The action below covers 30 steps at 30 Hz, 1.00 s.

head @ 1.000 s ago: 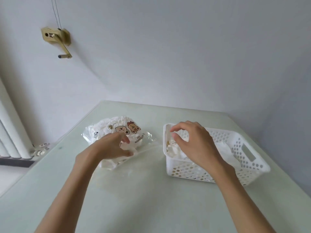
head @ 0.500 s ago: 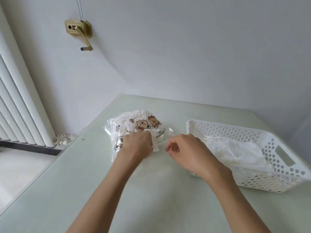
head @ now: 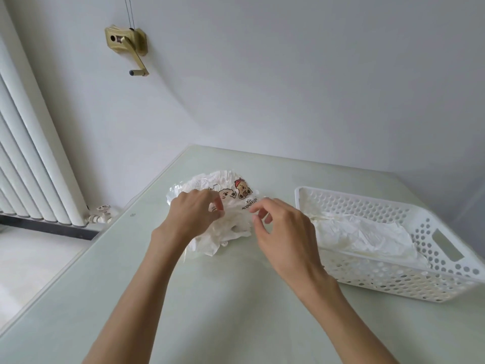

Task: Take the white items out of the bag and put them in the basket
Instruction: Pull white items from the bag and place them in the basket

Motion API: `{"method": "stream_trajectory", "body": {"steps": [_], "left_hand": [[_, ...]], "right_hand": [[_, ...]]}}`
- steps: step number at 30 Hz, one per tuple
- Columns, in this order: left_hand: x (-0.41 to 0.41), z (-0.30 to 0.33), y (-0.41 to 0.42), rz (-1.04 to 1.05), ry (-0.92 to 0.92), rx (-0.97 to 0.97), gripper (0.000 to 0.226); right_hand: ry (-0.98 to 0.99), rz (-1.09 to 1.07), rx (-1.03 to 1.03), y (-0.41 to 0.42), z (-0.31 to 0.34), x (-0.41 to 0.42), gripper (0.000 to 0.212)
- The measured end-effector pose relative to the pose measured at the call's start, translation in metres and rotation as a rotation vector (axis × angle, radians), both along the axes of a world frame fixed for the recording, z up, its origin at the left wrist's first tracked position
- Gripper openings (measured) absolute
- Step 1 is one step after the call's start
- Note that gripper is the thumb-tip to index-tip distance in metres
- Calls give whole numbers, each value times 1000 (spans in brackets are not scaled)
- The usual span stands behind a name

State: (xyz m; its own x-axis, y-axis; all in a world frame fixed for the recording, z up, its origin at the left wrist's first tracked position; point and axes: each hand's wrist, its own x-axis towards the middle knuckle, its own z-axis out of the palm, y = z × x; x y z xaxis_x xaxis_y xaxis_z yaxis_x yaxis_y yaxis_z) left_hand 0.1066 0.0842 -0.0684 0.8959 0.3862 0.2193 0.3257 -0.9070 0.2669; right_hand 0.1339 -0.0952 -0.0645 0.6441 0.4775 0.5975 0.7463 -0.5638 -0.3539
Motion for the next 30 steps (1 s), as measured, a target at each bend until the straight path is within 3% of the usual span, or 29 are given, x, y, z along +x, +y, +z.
{"method": "stream_trajectory", "body": {"steps": [3,6,11,18,19,22,23,26,28,30], "left_hand": [[-4,-5,11,23,-104,-149,5],[-7,-11,20,44,-166,-325,16],[-15,-18,31,1,-215,-557,22],[-10,-7,21,-46,-47,-287,20],[-9,-5,21,-48,-19,-309,24],[-11,1,20,-104,93,-397,63],[-14,3,19,-128,131,-372,65],[-18,-2,30,-198,70,-288,35],[-20,-11,44,-255,-56,-469,26],[-23,-23,53,-305,-179,-730,32]], "right_hand": [[50,41,-38,0,-10,-1,10],[-46,62,-19,3,-21,-8,17],[-150,61,1,9,-31,-11,11],[159,93,61,14,-23,13,6],[186,82,12,14,-22,16,5],[239,74,-102,13,-23,19,5],[239,76,-103,11,-23,19,6],[206,78,-83,9,-25,18,13],[178,88,-108,10,-27,14,13],[134,112,-143,15,-31,10,10]]}}
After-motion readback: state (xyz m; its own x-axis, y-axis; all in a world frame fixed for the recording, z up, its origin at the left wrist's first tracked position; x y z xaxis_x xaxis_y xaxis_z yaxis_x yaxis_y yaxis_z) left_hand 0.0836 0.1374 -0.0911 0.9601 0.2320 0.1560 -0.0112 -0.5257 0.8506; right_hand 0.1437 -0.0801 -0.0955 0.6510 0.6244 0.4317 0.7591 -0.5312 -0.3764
